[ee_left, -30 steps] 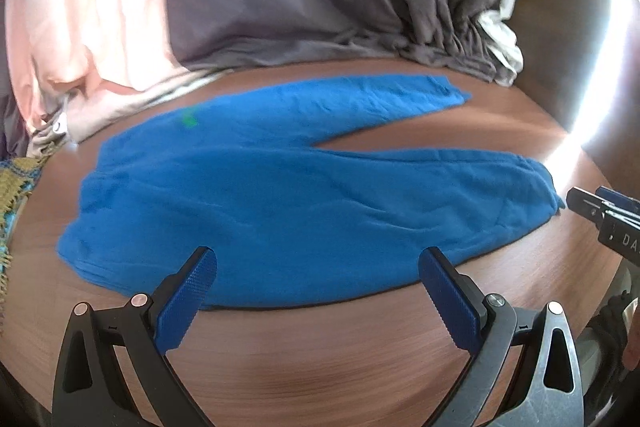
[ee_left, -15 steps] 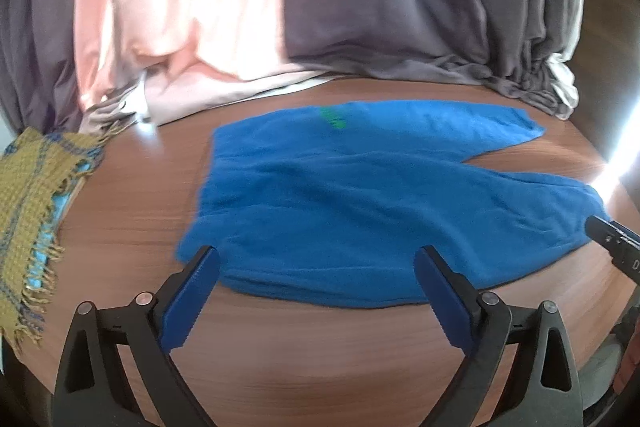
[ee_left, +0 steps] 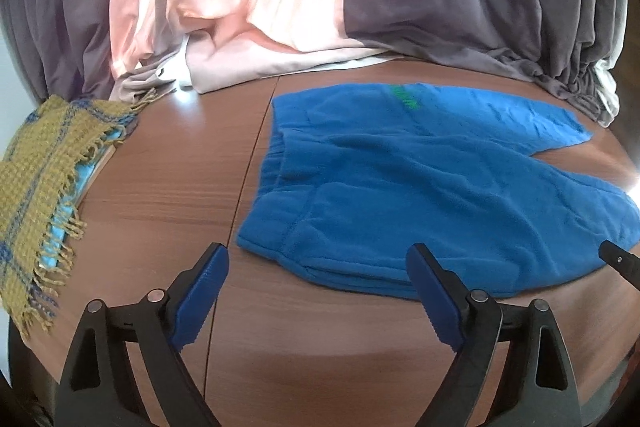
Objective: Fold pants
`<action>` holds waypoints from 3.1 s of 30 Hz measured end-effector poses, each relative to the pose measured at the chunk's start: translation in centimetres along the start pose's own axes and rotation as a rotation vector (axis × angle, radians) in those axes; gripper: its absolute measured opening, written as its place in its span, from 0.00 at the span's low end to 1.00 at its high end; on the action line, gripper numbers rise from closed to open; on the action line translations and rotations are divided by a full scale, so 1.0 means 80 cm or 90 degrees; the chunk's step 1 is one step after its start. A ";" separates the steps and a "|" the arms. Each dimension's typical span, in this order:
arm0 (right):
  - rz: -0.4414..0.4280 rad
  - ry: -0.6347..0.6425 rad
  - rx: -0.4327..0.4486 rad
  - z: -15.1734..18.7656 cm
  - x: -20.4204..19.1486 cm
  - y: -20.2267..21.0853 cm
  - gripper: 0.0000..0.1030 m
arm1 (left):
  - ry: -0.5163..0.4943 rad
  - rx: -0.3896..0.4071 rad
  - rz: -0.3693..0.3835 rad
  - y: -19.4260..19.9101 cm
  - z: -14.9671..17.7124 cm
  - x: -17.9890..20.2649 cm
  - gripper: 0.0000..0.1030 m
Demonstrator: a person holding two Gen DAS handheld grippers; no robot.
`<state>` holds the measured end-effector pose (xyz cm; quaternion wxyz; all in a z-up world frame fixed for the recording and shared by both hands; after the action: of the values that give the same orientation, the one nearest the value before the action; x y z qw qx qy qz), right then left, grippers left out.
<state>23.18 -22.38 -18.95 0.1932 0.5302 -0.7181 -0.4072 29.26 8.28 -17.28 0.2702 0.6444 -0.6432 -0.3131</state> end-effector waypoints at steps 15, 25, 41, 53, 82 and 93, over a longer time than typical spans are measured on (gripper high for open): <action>0.028 -0.038 0.008 0.011 0.014 -0.027 0.58 | 0.057 -0.057 0.027 -0.050 0.027 0.001 0.79; 0.033 -0.059 0.011 0.012 0.019 -0.039 0.58 | 0.063 -0.066 0.040 -0.069 0.029 0.002 0.71; 0.053 -0.055 0.020 -0.004 0.033 -0.042 0.15 | 0.057 -0.070 0.064 -0.065 0.022 0.013 0.21; 0.034 -0.015 0.109 -0.056 0.012 0.027 0.07 | 0.084 -0.039 0.057 -0.019 -0.003 0.007 0.18; -0.109 0.104 0.188 -0.202 -0.021 0.060 0.07 | 0.179 0.030 -0.045 0.052 -0.092 0.027 0.17; -0.108 0.172 0.193 -0.286 -0.058 -0.017 0.06 | 0.192 0.008 -0.111 -0.026 -0.146 0.026 0.17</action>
<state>41.90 -26.94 -5.75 0.1710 0.6615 -0.6915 -0.2345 39.39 5.66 -11.29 0.3312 0.7392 -0.5388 -0.2314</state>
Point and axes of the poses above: each gripper's, at about its wrist camera, not at the fingertips, and y roughly against the way its jaws point, x to its right, z to its underside, the point moved 9 cm from there along -y, roughly the way its jaws point, and after that the axes turned 1 degree about z, right-handed, at the moved point
